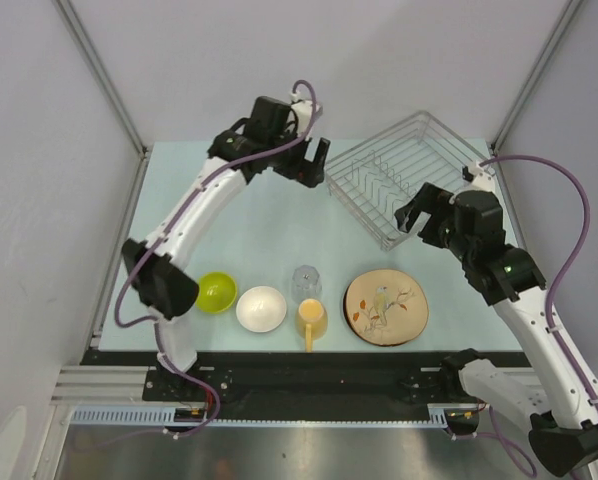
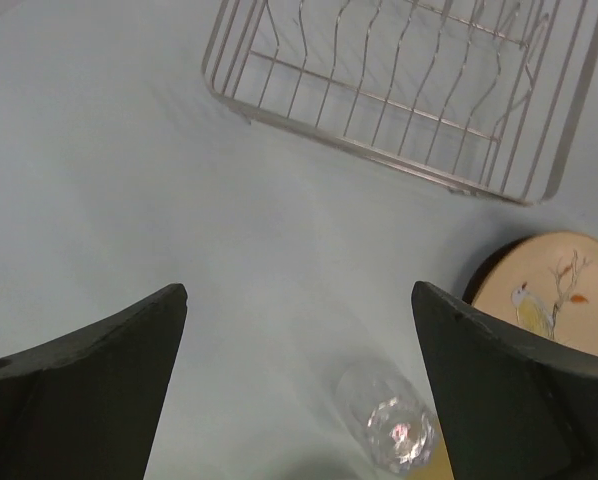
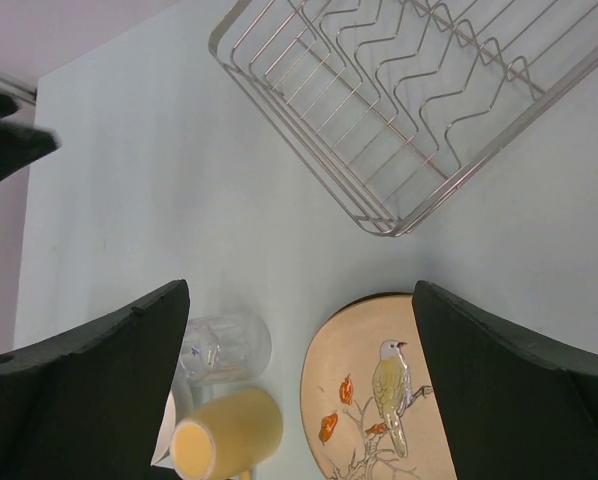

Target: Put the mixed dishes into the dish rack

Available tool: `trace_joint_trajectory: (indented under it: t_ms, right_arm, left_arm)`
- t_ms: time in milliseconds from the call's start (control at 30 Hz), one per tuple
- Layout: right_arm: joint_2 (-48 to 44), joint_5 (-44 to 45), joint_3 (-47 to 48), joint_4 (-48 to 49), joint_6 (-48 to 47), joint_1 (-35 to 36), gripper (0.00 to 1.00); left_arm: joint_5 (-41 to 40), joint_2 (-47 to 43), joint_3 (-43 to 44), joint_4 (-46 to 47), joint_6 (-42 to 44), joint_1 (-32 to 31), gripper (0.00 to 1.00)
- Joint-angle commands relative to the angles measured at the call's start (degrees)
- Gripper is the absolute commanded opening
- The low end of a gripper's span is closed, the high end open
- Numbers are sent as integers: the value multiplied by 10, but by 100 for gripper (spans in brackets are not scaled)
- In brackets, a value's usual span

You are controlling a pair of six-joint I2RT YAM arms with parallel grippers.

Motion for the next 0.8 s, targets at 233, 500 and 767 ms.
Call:
trace_joint_trajectory:
  t_ms: [233,500,767]
  right_arm:
    - [-119,-3,-113,117,-11,15,100]
    - [-90,-11,-116,160,-24,28,100]
    - [-65,-10,-113,179,-26,37,100]
  left_arm:
    - [32,217,177,90,-81,-25,100]
    - [72,257,144,174,-156,-29,100]
    - [68,288,127,160,-181,-44,100]
